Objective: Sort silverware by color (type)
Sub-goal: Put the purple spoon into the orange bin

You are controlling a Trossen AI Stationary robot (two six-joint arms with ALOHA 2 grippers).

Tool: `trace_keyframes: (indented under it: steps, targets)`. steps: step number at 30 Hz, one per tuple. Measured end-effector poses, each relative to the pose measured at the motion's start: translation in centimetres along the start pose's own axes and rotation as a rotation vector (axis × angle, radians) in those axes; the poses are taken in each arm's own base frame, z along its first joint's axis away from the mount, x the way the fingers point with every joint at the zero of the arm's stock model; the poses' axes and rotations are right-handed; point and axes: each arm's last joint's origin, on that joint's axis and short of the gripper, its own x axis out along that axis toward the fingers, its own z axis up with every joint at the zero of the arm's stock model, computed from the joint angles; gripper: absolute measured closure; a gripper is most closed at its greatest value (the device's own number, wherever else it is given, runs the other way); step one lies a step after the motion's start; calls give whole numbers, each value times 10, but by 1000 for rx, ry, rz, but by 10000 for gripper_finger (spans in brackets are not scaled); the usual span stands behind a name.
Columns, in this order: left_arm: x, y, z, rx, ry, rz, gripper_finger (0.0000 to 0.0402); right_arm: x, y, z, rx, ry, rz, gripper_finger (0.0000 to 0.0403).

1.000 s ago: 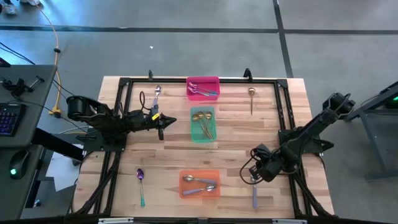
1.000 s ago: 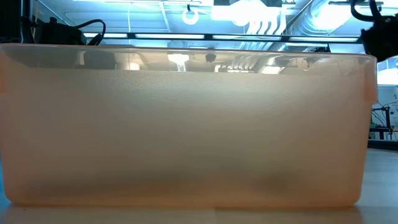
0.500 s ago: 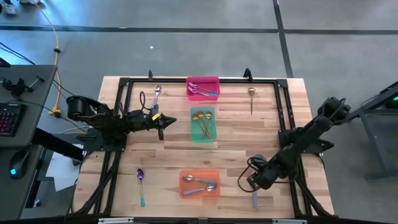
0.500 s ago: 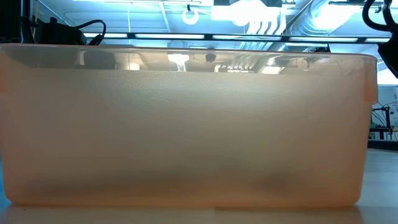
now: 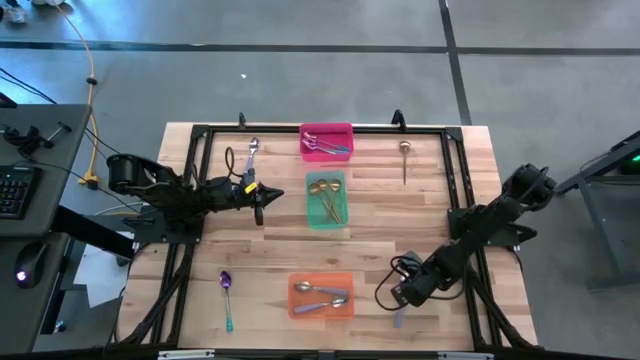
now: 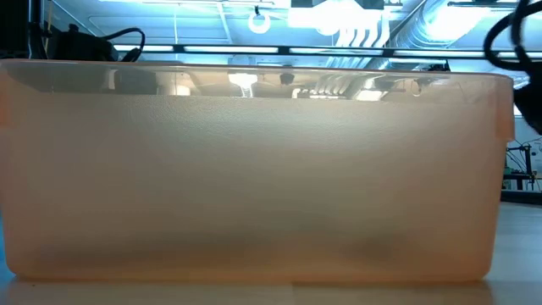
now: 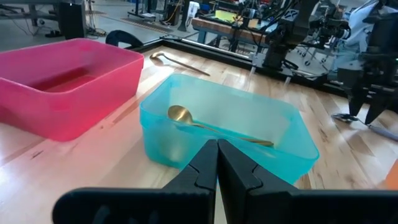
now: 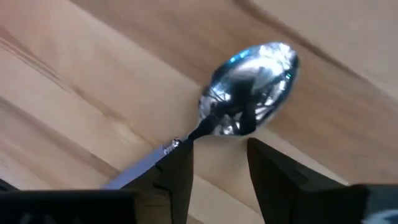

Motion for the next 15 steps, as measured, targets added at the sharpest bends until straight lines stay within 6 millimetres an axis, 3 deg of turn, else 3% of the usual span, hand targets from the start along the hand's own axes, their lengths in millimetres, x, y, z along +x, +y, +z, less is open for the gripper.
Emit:
trace_keyframes:
  steps: [15]
  targets:
    - [0, 0, -1, -7, 12, 2, 401, -2, 4, 43, -208, -187, -19, 348]
